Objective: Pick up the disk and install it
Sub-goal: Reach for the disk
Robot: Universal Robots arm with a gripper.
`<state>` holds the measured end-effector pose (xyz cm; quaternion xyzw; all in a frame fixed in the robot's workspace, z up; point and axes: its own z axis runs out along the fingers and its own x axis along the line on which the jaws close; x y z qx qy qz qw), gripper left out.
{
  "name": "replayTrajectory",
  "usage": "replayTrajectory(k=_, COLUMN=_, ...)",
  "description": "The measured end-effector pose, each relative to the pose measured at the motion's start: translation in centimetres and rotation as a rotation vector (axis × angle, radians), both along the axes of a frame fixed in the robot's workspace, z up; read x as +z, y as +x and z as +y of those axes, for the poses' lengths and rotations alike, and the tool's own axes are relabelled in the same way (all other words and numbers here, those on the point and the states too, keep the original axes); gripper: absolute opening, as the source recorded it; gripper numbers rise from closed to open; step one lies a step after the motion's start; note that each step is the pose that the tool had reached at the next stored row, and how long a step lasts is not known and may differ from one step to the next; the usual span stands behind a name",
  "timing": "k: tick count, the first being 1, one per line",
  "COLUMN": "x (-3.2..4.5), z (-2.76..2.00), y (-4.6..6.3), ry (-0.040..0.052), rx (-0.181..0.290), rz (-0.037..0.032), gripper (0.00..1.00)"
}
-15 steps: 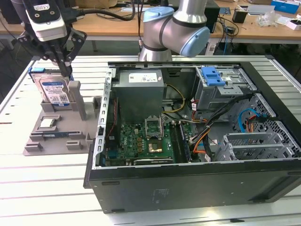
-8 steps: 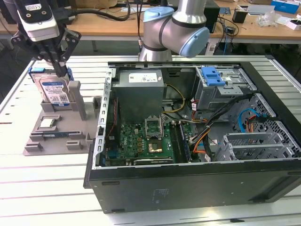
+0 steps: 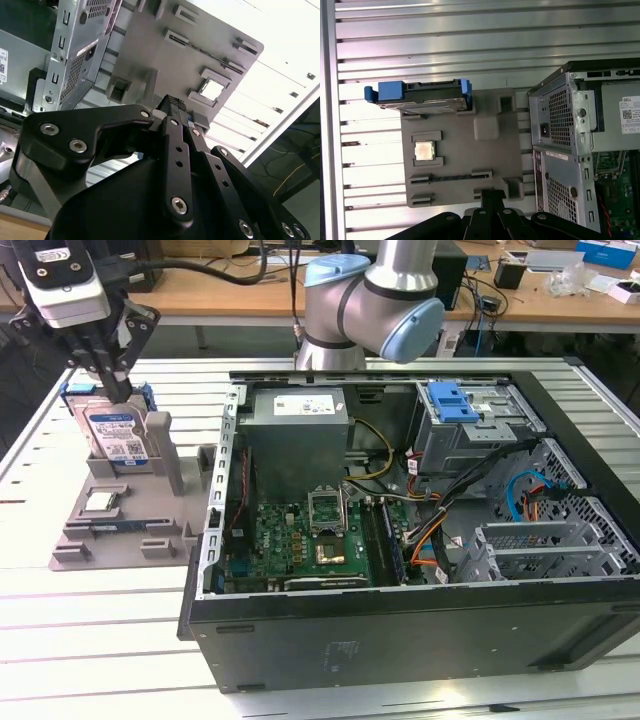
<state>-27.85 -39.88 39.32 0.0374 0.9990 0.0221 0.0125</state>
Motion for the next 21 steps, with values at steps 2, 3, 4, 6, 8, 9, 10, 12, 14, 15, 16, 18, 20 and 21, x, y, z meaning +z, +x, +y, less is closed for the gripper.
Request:
replayTrajectory(k=2, x=0.0, z=0.0, y=-0.3, ry=0.0, rx=0.0, rz=0.0, gripper=0.11)
replayTrajectory(k=3, x=0.0, z=0.0, y=-0.6, ry=0.0, rx=0.0, rz=0.0, gripper=0.11)
replayTrajectory(k=4, x=0.0, z=0.01, y=-0.9, ry=0.0, rx=0.0, rz=0.0, gripper=0.11)
replayTrajectory(k=6, x=0.0, z=0.01, y=-1.2, ry=0.0, rx=0.0, rz=0.0, gripper=0.11)
replayTrajectory(k=8, x=0.0, z=0.02, y=-1.8, ry=-0.0001, rx=0.0, rz=0.0001, gripper=0.11)
replayTrajectory(k=9, x=-0.01, z=0.03, y=-2.1, ry=0.0, rx=0.0, rz=0.0, gripper=0.11)
replayTrajectory(k=10, x=-0.01, z=0.03, y=-2.4, ry=0.0, rx=0.0, rz=0.0, gripper=0.11)
replayTrajectory(k=12, x=-0.01, z=0.03, y=-2.8, ry=0.0, rx=0.0, rz=0.0, gripper=0.11)
replayTrajectory(k=14, x=-0.01, z=0.04, y=-3.1, ry=0.0, rx=0.0, rz=0.0, gripper=0.11)
replayTrajectory(k=15, x=-0.01, z=0.04, y=-3.3, ry=0.0, rx=0.0, rz=0.0001, gripper=0.11)
replayTrajectory(k=16, x=-0.01, z=0.04, y=-3.5, ry=0.0, rx=0.0, rz=0.0001, gripper=0.11)
replayTrajectory(k=18, x=-0.01, z=0.04, y=-3.9, ry=-0.0001, rx=0.0, rz=0.0001, gripper=0.11)
replayTrajectory(k=20, x=-0.02, z=0.06, y=-4.3, ry=0.0, rx=0.0, rz=0.0, gripper=0.11)
replayTrajectory(k=21, x=-0.03, z=0.1, y=-4.6, ry=0.0, rx=0.0, rz=0.0, gripper=0.11)
